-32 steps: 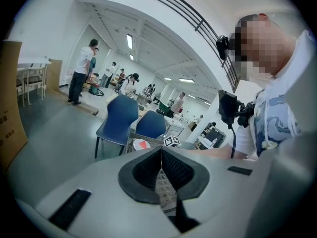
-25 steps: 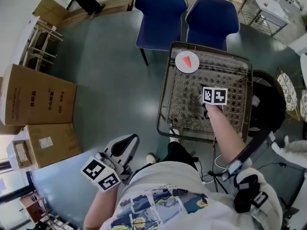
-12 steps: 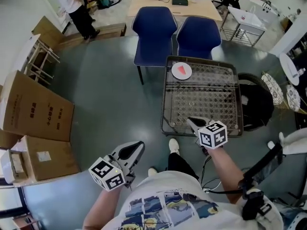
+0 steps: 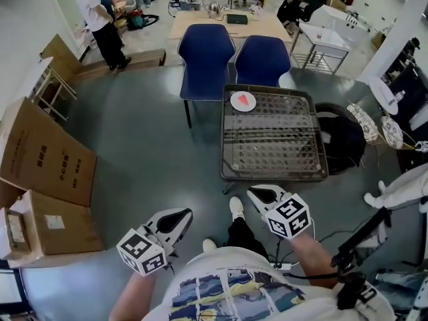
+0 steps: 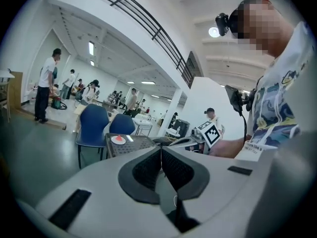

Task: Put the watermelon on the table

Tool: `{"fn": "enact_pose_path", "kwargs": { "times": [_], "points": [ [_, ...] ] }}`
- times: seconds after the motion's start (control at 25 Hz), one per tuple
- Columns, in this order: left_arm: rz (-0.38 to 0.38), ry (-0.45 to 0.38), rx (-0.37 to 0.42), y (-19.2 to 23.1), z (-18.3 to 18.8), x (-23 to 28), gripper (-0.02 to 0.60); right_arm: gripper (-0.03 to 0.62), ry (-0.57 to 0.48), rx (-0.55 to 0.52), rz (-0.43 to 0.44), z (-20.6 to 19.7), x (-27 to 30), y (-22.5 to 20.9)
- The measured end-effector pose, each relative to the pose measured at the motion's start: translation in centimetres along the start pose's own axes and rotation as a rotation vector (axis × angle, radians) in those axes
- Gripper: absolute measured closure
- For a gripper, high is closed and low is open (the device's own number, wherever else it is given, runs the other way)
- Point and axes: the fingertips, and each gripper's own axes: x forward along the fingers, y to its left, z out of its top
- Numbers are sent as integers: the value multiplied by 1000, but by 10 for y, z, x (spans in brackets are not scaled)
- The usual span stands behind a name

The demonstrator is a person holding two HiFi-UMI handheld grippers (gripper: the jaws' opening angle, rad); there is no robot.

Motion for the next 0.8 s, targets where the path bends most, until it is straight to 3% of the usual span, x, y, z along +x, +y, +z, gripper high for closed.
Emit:
{"fn": "enact_pose_path", "kwargs": {
  "times": [0.36, 0.8],
  "points": [
    [-34, -22, -12, -35, -7, -29, 569, 584, -46, -63, 70, 11, -27, 76],
    [-70, -24, 22, -58, -2, -45, 569, 585, -96, -134, 66, 37, -46, 98]
  ]
}}
